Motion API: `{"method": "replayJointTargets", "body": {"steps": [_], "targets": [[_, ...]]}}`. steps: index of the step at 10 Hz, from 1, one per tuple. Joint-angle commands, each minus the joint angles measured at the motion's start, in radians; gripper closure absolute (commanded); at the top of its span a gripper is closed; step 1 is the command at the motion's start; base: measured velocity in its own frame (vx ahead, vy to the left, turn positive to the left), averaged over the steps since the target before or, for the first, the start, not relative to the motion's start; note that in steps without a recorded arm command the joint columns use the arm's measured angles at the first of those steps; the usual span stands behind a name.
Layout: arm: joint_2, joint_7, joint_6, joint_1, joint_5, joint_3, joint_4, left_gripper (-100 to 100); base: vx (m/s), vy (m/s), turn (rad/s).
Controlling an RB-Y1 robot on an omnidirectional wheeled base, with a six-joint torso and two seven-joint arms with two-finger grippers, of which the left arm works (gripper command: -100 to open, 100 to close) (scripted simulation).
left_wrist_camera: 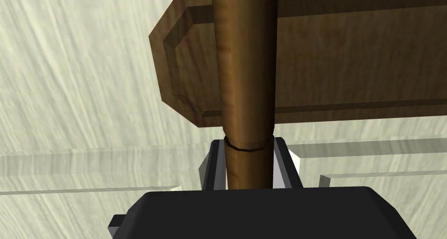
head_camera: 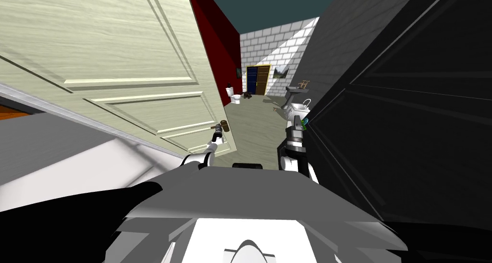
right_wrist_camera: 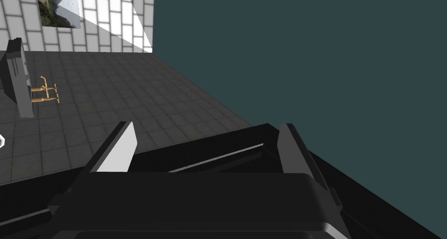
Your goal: Push the door open
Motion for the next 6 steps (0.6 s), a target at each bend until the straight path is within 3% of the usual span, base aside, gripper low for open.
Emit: {"method": "replayJointTargets", "body": {"steps": [1,2,4,6], "targets": [[0.02,-0.008,-0.001,0.002,0.008,0.022,0.001,100,0.17,-0.114,0.099],[0.02,-0.008,-0.001,0.002,0.008,0.022,0.001,100,0.11,-0.091,0.074],[0.02,-0.008,-0.001,0.002,0.008,0.022,0.001,100,0.034,-0.003,0.007],[0.032,-0.018,-0.002,0.005,0.018,0.046,0.004,100,0.137,-0.065,0.054]]}}
